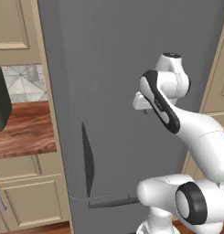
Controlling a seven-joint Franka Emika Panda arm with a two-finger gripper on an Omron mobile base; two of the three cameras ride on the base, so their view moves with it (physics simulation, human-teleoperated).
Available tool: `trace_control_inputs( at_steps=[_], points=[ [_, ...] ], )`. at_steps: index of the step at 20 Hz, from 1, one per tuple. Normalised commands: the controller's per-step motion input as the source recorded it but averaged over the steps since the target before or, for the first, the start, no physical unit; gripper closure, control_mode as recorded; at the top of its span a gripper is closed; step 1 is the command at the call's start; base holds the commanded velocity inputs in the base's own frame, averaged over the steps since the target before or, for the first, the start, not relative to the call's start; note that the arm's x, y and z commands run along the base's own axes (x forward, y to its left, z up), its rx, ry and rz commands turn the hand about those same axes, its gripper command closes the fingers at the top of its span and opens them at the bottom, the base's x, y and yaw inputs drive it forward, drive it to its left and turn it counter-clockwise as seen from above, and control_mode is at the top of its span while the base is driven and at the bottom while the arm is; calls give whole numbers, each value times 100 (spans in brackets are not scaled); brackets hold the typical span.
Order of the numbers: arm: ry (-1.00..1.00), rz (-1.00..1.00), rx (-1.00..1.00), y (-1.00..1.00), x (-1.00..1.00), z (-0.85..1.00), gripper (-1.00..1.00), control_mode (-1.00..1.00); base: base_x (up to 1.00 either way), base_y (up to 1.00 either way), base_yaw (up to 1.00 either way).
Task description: Gather the squash and lemon wedge from the fridge and place them on a tray on the dining counter. Then gather the steak and chicken drumstick from the fridge and place them on the other tray.
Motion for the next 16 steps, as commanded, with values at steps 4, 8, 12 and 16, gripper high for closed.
trace_control_inputs(
  at_steps=[4, 8, 12, 16],
  points=[
    [-1, 0, 0, 0, -1, 0, -100, 100, -3, 3, 0],
    [0, 0, 0, 0, 0, 0, -100, 100, -53, 27, 0],
    [0, 0, 0, 0, 0, 0, -100, 100, -51, 35, -7],
    [0, 0, 0, 0, 0, 0, -100, 100, -29, 54, -20]
  ],
)
